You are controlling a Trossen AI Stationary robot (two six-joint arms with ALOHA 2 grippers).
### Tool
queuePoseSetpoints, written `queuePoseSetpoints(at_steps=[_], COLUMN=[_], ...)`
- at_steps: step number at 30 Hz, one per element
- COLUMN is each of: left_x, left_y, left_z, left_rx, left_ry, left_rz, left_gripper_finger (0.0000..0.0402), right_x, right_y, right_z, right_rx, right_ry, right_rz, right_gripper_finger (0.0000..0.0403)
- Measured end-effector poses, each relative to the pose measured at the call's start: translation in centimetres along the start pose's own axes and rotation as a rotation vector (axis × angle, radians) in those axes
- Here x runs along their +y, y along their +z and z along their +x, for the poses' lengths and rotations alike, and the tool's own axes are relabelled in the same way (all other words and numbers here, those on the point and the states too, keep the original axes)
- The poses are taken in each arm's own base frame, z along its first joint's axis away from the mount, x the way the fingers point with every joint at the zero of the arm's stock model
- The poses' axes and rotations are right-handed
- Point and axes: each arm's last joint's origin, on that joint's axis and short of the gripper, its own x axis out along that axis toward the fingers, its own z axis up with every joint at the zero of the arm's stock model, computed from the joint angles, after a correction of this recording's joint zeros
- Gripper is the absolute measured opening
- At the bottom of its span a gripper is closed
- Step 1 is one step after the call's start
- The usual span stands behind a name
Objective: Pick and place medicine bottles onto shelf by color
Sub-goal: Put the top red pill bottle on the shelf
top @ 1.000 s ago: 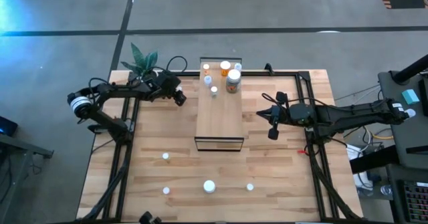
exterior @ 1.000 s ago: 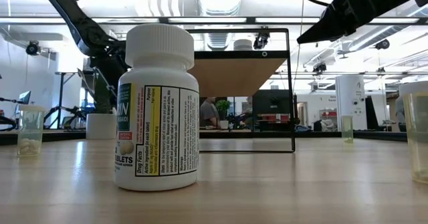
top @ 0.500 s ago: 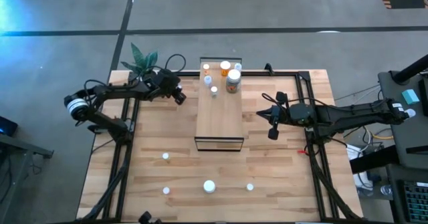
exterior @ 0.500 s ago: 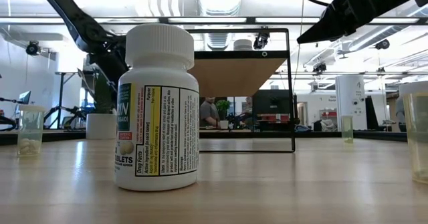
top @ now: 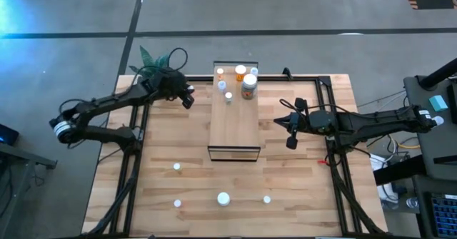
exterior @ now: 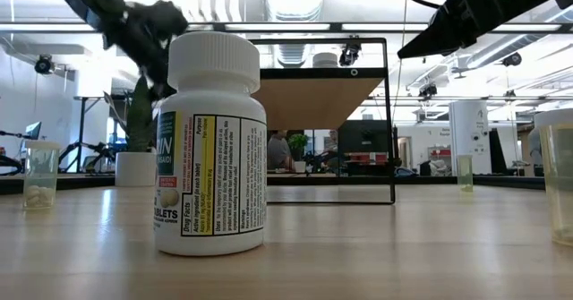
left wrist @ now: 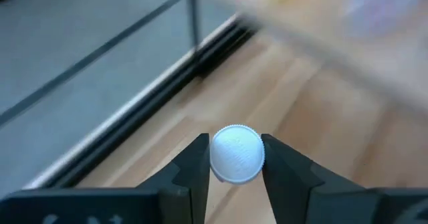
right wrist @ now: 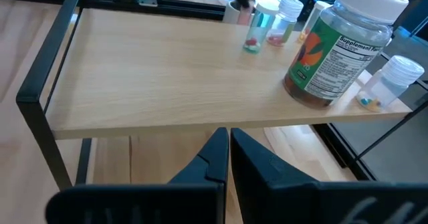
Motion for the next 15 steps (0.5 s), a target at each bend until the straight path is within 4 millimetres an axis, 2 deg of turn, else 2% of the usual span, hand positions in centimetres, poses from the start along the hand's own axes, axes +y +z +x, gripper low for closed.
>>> queuePoseSetpoints(at_steps=[4,9,15], left_x=[-1.6,-3.9,-6.1], left_y=[2.5,5.6,7.9], left_z=[-2.5,-4.7,-4.7], left_rx=[-0.085,-0.142,-0.127], left_ry=[-0.079,-0.168,-0.231], left_rz=[0.037,0.104,0.178], left_gripper_finger=[0.0098,0.0098,0.0098], right_x=[0.0,0.0,0.0], right_y=[0.0,0.1,0.1], right_z=[0.0,0.0,0.0], right_rx=[-0.002,-0.007,-0.007], right_ry=[0.000,-0.001,0.002], right_rz=[0.000,-0.005,-0.006], right_gripper_finger=[0.0009,0.0009,0.0009])
